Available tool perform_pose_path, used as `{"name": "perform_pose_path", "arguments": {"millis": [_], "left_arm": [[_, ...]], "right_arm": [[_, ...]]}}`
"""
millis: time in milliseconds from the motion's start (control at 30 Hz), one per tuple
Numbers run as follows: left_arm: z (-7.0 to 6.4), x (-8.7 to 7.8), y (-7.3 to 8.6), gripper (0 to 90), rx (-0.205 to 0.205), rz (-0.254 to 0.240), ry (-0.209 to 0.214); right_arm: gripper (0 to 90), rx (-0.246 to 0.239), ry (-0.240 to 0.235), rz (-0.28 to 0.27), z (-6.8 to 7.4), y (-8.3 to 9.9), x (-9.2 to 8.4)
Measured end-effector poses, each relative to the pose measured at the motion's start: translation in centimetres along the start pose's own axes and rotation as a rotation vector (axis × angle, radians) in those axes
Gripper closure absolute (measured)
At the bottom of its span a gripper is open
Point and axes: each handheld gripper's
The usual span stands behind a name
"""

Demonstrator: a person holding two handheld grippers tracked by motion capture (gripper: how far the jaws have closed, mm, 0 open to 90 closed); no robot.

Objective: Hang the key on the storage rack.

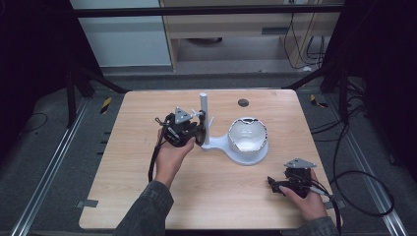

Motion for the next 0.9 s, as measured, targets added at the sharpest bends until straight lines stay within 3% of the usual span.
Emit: {"name": "perform_pose_path", "arguments": {"millis": [233,433,567,667,767,900], "left_arm": [[0.4,-0.9,1.1,69.5,0.001,0.002,0.004],[1.0,-1.7,1.8,59.6,-0.003,-0.006,0.005],[1.0,-2.0,2.2,45.5,0.001,0.001,0.022],[1.1,-2.1,2.4,28.3,-0.002,0.008,0.057],[1.1,-2.4,2.7,17.2,0.001,0.019,0.053],[1.4,-2.9,3.2,11.5,0.001,0.017,0.064]], "right_arm": [[0.4,0.002,0.001,0.000,0.0,0.0,0.0],[0.5,0.001,0.001,0.000,0.0,0.0,0.0],[0.4,0.002,0.001,0.000,0.0,0.0,0.0],[0.5,0.004,0.001,0.000,0.1,0.0,0.0],[0.5,0.004,0.003,-0.001,0.1,0.0,0.0],[0.5,0.005,0.003,0.000,0.1,0.0,0.1]]}}
Point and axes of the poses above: each handheld gripper's, and its own axes: x roughly forward along the jaws, y roughly out of its underside, z roughly to its left, and after that the axes turned 13 degrees about -y, right-handed
